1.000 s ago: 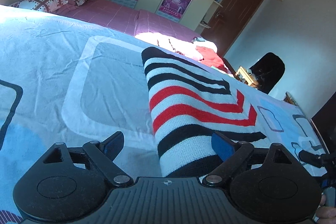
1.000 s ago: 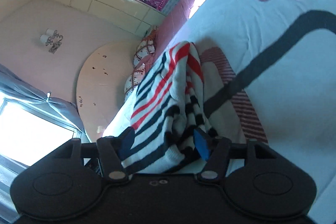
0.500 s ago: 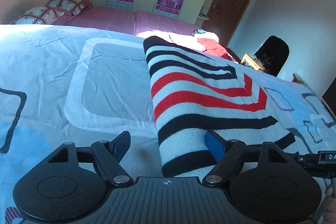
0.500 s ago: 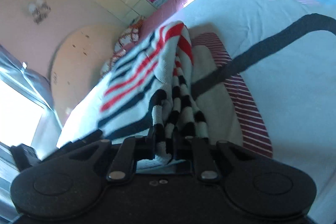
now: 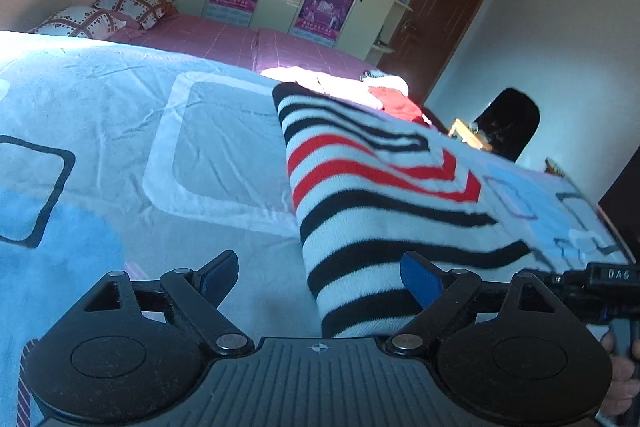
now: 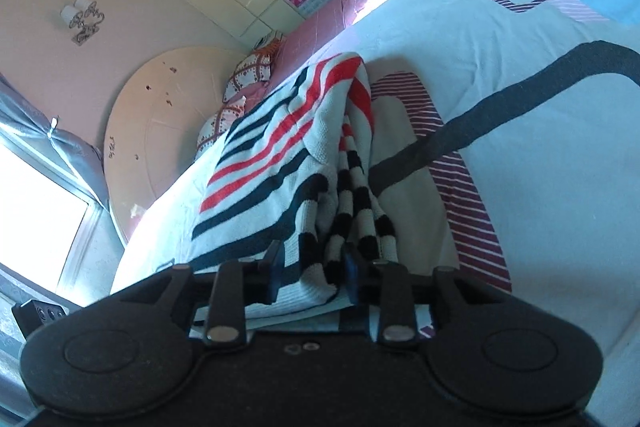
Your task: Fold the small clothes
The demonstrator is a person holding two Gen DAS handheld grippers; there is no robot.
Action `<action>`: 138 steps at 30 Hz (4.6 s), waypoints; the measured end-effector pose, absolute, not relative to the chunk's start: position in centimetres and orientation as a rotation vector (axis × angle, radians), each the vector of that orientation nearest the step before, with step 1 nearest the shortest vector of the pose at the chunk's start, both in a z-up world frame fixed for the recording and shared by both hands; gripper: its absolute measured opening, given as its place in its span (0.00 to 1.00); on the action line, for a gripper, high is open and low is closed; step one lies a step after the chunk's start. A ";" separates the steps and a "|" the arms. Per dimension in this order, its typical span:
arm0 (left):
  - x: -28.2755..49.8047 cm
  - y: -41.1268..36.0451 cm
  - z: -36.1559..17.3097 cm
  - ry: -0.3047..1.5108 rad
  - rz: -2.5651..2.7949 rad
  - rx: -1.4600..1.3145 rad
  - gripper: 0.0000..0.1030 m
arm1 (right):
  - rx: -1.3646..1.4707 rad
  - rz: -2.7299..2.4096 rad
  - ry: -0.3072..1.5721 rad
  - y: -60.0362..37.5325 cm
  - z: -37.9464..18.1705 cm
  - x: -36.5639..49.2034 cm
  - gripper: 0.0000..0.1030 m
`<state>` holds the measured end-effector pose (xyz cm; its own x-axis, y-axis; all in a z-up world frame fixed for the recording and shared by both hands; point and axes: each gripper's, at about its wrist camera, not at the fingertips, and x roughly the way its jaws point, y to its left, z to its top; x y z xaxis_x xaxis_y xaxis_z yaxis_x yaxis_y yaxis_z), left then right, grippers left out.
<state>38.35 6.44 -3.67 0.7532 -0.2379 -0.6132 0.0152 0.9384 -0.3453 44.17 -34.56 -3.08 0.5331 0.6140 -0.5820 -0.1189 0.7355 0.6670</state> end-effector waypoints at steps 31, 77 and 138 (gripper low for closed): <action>38.2 4.9 -1.5 0.717 -0.120 -0.120 0.90 | 0.636 0.478 0.832 -36.7 -2.4 42.8 0.70; 49.6 7.8 -7.4 0.771 -0.420 -0.681 0.47 | 0.632 0.799 0.975 -35.2 -4.9 55.5 0.34; 23.7 24.8 -5.0 0.779 -0.075 -0.337 0.59 | -0.176 0.716 0.930 -8.7 0.3 35.8 0.00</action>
<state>23.66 24.82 -5.03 0.7115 -0.1897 -0.6766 -0.0572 0.9440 -0.3249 35.81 -8.71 0.32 0.3883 0.4869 -0.7824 -0.6324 0.7583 0.1581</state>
